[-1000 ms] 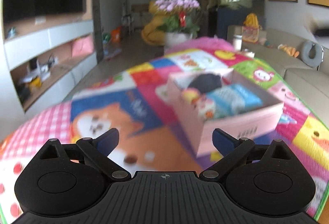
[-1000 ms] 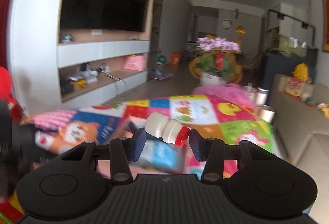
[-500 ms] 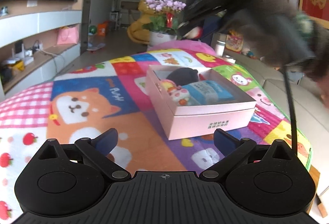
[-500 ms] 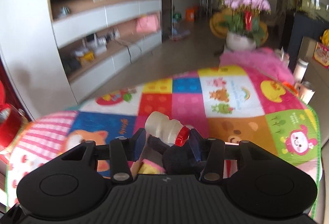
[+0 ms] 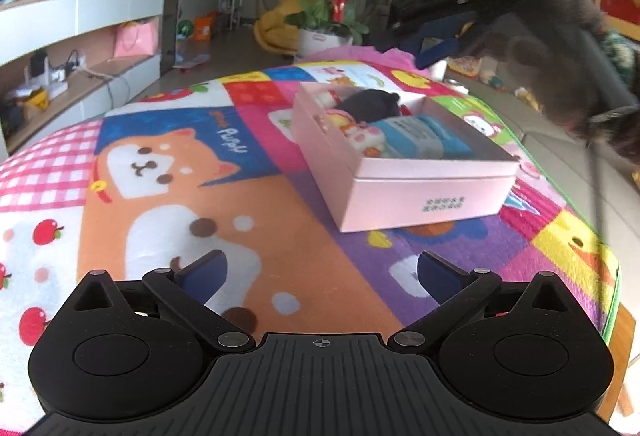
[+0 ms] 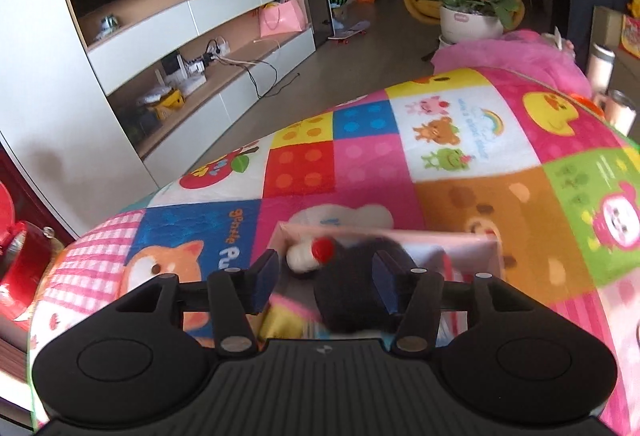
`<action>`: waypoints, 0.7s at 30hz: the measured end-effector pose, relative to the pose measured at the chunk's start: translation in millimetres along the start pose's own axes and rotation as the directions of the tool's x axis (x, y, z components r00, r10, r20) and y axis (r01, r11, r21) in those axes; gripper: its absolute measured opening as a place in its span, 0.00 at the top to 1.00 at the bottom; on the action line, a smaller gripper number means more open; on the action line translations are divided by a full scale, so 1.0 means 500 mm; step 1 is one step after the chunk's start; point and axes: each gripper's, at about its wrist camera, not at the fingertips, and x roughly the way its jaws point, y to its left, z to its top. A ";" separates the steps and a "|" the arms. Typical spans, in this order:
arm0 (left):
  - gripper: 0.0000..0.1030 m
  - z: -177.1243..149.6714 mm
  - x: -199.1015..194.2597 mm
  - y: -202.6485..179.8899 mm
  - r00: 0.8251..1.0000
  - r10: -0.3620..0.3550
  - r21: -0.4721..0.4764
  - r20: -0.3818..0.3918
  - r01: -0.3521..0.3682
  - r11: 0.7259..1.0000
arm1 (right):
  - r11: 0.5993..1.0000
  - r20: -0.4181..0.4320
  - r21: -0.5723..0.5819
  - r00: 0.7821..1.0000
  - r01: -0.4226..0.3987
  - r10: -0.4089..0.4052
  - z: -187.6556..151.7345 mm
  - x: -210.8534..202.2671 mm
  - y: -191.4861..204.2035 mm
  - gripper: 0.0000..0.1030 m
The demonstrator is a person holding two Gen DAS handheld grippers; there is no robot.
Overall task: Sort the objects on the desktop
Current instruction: 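Carry the bottle and piggy figure into the pink box with both tools and release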
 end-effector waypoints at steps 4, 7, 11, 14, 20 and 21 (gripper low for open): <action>0.00 -0.009 -0.008 -0.013 0.999 0.031 0.000 -0.014 -0.031 1.000 | 0.998 0.044 0.055 0.998 -0.035 0.033 -0.074 -0.094 -0.030 0.33; 0.00 -0.019 -0.022 -0.018 0.998 0.069 -0.023 0.001 -0.069 0.997 | 0.998 0.093 0.053 0.995 -0.026 0.021 -0.160 -0.163 -0.031 0.17; 0.00 -0.035 -0.035 -0.032 0.991 0.130 -0.014 0.028 -0.130 0.991 | 0.998 0.168 0.045 0.984 0.049 -0.056 -0.293 -0.229 -0.020 0.00; 0.00 -0.042 -0.029 -0.043 0.989 0.147 -0.011 0.030 -0.147 0.989 | 0.993 0.168 0.029 0.979 0.115 -0.118 -0.375 -0.230 -0.009 0.00; 0.00 -0.042 0.014 -0.059 0.981 0.191 -0.014 0.032 -0.191 0.981 | 0.973 0.106 -0.014 0.968 0.229 -0.226 -0.457 -0.152 -0.001 0.00; 0.00 -0.040 0.023 -0.060 0.978 0.205 -0.016 0.032 -0.204 0.979 | 0.974 0.082 -0.029 0.971 0.226 -0.223 -0.451 -0.134 -0.002 0.00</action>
